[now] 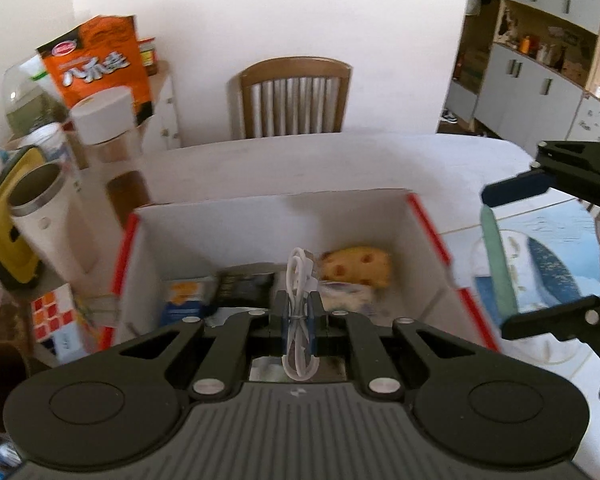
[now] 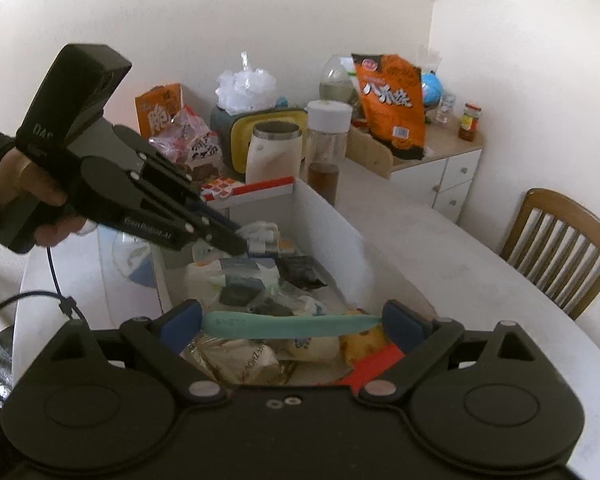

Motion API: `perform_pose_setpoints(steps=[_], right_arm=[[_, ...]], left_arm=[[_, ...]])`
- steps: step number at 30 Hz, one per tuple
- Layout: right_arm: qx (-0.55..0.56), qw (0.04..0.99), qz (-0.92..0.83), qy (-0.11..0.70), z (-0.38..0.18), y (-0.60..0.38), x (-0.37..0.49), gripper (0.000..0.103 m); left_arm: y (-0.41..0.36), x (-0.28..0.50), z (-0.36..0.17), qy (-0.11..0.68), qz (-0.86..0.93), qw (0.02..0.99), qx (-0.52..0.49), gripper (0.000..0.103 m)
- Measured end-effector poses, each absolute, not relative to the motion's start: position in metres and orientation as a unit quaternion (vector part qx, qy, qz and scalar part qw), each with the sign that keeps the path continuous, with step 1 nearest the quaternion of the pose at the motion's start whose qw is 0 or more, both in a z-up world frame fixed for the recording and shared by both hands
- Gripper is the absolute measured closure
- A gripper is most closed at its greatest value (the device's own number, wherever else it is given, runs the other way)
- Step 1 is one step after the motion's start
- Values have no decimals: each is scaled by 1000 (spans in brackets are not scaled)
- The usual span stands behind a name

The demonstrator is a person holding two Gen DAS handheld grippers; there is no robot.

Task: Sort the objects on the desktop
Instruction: 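Lift the white cable and green stick and carry them over the box, then open the left gripper dropping the cable while the right gripper releases the green stick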

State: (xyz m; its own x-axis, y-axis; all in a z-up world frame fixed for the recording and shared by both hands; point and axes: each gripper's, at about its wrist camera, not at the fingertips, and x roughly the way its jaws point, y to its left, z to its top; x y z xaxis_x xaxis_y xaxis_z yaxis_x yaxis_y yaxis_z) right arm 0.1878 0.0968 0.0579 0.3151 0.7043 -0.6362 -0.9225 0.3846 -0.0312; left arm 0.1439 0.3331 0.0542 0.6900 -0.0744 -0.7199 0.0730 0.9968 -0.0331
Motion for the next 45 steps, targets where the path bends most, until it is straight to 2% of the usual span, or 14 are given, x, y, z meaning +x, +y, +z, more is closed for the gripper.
perform_pose_setpoints(steps=[20, 40, 42, 45], right_arm=[[-311, 733, 513, 321, 14, 154, 201, 6], [-285, 729, 516, 348, 13, 152, 209, 5], [-284, 730, 516, 346, 14, 152, 208, 5], [-288, 732, 512, 345, 15, 152, 209, 5]], left_arm=[[388, 186, -1, 444, 1, 896, 9, 95], [388, 198, -15, 497, -7, 867, 36, 94], [388, 197, -13, 494, -6, 869, 34, 93], [388, 195, -10, 488, -4, 872, 32, 84]])
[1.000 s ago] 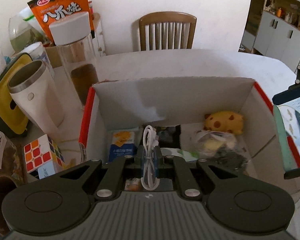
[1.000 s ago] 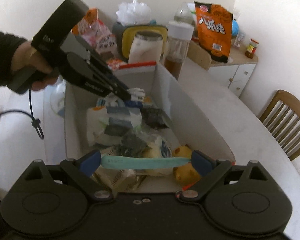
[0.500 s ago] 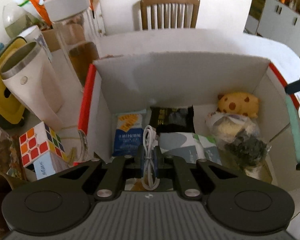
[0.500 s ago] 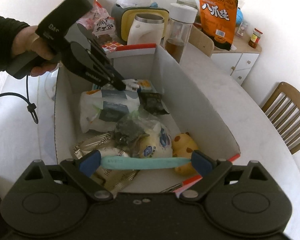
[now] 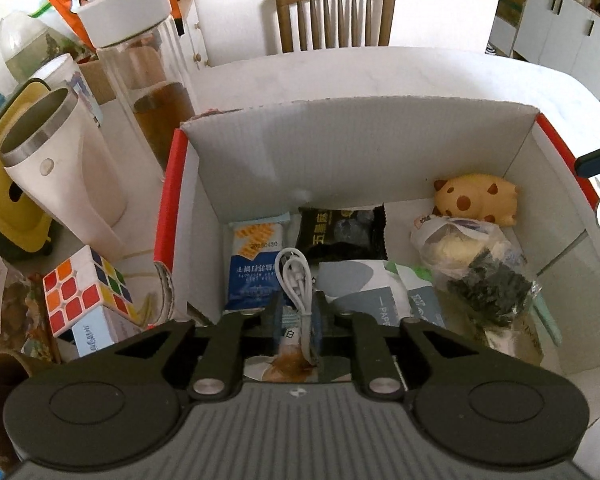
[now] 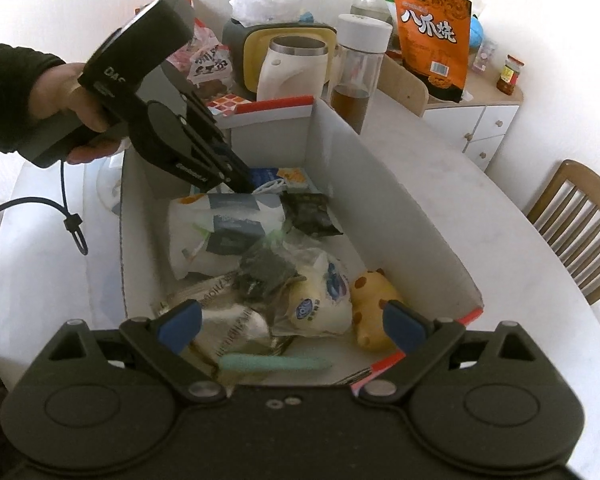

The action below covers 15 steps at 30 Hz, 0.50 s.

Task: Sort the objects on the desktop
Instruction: 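Open the left gripper dropping the cable while the right gripper releases the green stick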

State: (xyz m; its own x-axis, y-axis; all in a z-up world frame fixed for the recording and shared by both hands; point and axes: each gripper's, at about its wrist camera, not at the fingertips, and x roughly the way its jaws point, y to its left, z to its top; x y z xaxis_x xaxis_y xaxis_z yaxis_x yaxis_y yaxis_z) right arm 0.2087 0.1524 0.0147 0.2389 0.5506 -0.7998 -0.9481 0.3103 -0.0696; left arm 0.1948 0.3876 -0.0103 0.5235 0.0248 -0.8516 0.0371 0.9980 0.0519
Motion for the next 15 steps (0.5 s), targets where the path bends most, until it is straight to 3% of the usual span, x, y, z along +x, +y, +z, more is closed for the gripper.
perform_pose_setpoints(steps=[6, 9, 15], right_arm=[[-281, 735, 512, 344, 17, 148, 208, 5], [-276, 736, 514, 343, 20, 145, 207, 5], [-260, 742, 517, 339, 26, 138, 203, 5]], left_arm=[[384, 190, -2, 479, -22, 877, 16, 57], [376, 187, 1, 473, -24, 880, 21, 33], [372, 179, 12, 464, -29, 885, 11, 32]])
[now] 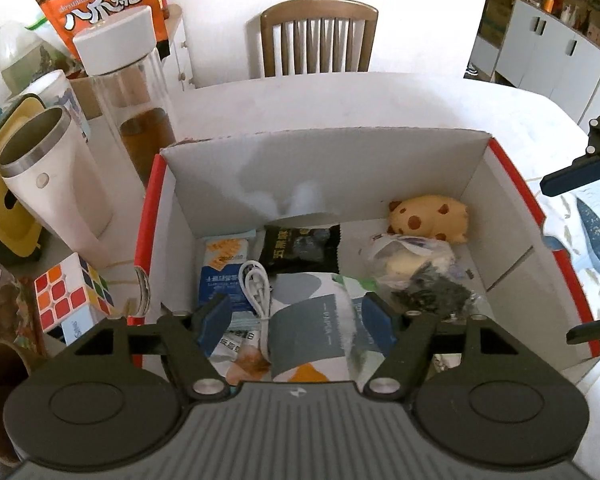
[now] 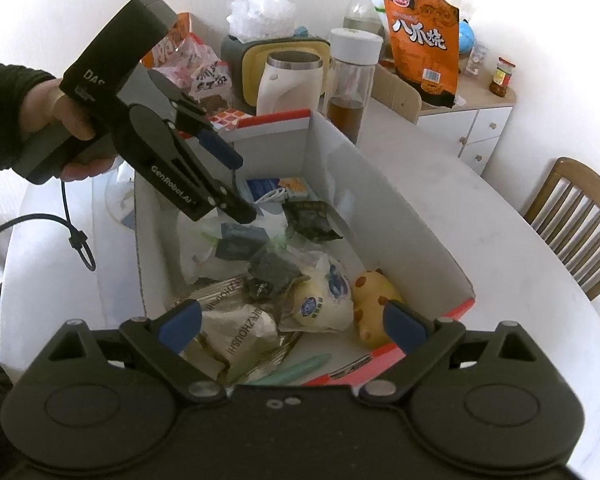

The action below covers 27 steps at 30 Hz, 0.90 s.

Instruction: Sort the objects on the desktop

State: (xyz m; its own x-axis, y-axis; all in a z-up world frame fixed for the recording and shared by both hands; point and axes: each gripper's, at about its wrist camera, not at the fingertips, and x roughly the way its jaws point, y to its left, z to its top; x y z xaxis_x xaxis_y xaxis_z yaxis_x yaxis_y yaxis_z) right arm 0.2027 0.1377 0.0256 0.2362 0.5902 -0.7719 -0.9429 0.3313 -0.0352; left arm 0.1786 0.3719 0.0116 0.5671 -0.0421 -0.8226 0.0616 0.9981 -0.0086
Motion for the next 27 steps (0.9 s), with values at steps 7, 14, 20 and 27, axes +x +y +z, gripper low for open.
perform_pose_setpoints(steps=[7, 14, 20, 27], right_arm=[[-247, 753, 514, 330, 36, 134, 196, 5], [-229, 770, 501, 322, 46, 131, 183, 5], [-210, 796, 467, 322, 49, 125, 173, 5], [-176, 828, 430, 315, 58, 112, 162, 5]], left_arm=[[362, 165, 27, 449, -30, 893, 8, 28], [352, 151, 41, 441, -37, 897, 3, 25], [343, 137, 52, 427, -36, 903, -1, 20], [334, 123, 62, 416, -33, 909, -8, 15]])
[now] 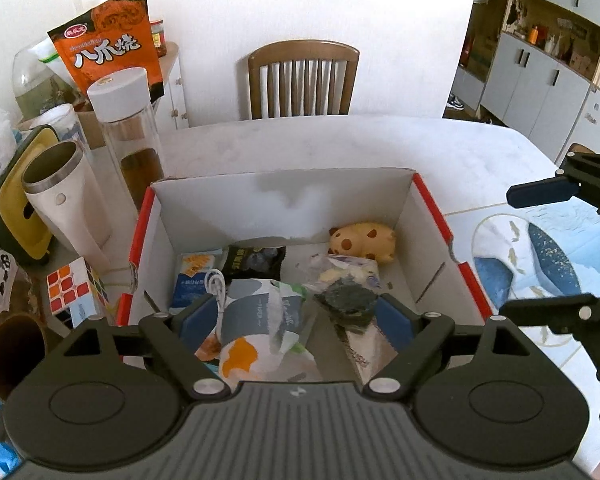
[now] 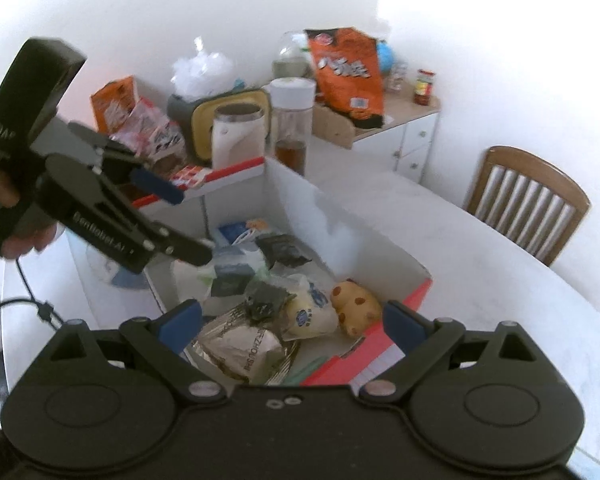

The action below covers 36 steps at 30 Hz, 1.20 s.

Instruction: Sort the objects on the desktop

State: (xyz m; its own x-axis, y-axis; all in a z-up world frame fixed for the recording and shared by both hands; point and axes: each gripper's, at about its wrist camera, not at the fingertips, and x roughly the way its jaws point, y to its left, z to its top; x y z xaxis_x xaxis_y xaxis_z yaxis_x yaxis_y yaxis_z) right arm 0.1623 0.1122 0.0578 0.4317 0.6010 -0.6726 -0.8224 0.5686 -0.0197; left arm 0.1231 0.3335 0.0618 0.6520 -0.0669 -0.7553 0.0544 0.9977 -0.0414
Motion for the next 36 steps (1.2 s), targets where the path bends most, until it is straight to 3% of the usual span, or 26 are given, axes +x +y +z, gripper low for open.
perform_pose_setpoints(steps=[3, 36], right_arm=[[-160, 839, 416, 313, 62, 106, 159, 5], [-41, 903, 283, 322, 64, 76, 104, 5]], left_arm=[[328, 117, 65, 415, -25, 909, -12, 0], [298, 68, 68, 413, 28, 910, -8, 0]])
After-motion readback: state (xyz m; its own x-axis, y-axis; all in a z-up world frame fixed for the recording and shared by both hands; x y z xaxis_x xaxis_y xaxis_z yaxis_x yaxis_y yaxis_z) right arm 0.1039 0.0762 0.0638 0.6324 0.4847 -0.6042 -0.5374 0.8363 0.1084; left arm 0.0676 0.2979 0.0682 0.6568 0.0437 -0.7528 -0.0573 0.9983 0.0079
